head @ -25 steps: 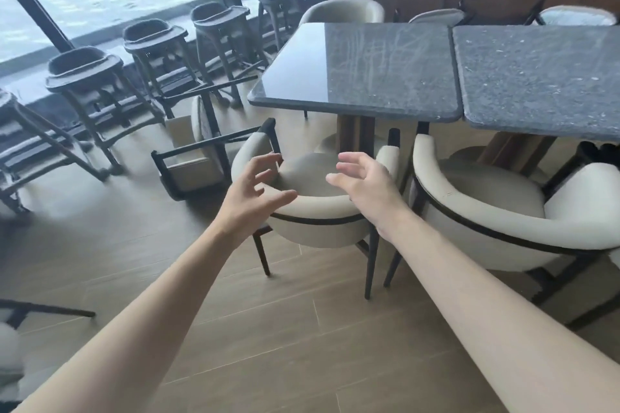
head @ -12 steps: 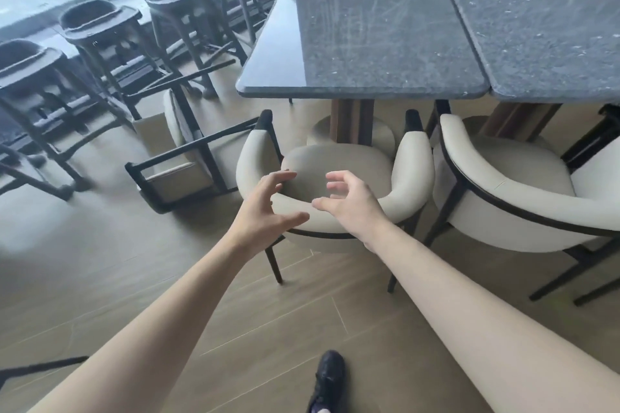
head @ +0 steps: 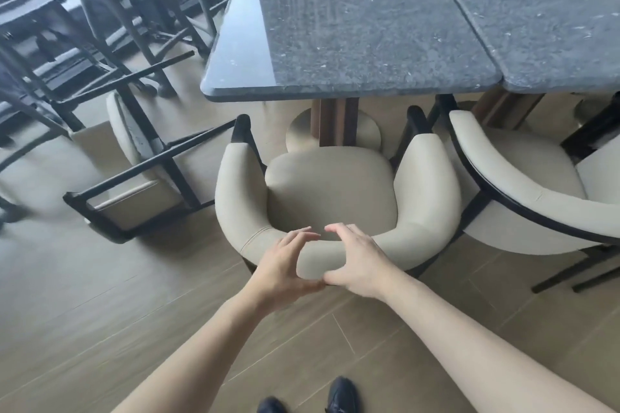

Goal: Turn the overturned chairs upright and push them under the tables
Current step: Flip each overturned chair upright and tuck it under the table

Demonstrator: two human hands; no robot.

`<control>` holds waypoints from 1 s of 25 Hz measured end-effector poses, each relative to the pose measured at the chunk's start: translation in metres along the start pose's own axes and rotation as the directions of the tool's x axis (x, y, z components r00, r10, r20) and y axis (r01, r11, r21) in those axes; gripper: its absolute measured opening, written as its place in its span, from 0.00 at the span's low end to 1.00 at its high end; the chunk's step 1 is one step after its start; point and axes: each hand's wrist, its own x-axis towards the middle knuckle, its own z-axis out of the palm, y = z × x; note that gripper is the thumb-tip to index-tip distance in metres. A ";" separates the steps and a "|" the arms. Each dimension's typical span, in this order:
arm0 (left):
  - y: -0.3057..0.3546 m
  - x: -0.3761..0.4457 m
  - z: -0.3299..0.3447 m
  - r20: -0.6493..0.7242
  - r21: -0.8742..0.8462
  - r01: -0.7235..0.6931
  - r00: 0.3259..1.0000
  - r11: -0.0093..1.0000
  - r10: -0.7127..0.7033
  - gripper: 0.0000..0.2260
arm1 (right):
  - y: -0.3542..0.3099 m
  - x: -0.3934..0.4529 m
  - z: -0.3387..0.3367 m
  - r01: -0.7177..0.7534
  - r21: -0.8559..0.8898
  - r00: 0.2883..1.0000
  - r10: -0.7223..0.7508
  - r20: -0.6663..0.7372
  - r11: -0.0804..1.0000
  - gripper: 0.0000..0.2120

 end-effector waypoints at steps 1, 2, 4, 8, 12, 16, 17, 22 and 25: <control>-0.009 0.005 0.005 0.030 0.105 -0.024 0.999 0.994 0.021 0.37 | 0.006 0.004 0.002 0.010 -0.123 1.000 -0.008 0.021 0.992 0.39; -0.017 0.007 0.009 0.053 0.193 -0.046 0.998 0.980 0.036 0.38 | 0.011 0.007 0.004 0.019 -0.241 0.999 -0.011 0.033 0.970 0.40; -0.034 0.015 0.017 0.098 0.308 -0.090 0.993 0.947 0.063 0.42 | 0.025 0.014 0.007 0.005 -0.428 0.999 0.009 0.033 0.904 0.41; -0.069 0.031 0.015 0.262 0.450 -0.224 0.958 0.864 0.112 0.51 | 0.060 0.021 0.001 -0.038 -0.588 0.996 0.082 0.048 0.808 0.44; -0.084 0.044 0.010 0.329 0.537 -0.298 0.935 0.790 0.129 0.54 | 0.084 0.027 -0.002 0.031 -0.690 0.996 0.039 0.085 0.723 0.51; -0.089 0.064 0.007 0.341 0.662 -0.328 0.933 0.674 0.118 0.53 | 0.090 0.040 -0.003 0.063 -0.752 0.996 0.010 0.092 0.656 0.46; -0.090 0.069 0.005 0.356 0.675 -0.353 0.925 0.649 0.133 0.52 | 0.091 0.042 -0.006 0.084 -0.768 0.993 0.008 0.115 0.634 0.44; -0.091 0.079 -0.001 0.397 0.649 -0.439 0.892 0.621 0.215 0.45 | 0.096 0.047 -0.014 0.149 -0.810 0.986 -0.026 0.163 0.567 0.33; -0.088 0.087 -0.009 0.422 0.653 -0.462 0.880 0.600 0.218 0.46 | 0.095 0.052 -0.021 0.159 -0.813 0.986 -0.047 0.161 0.560 0.32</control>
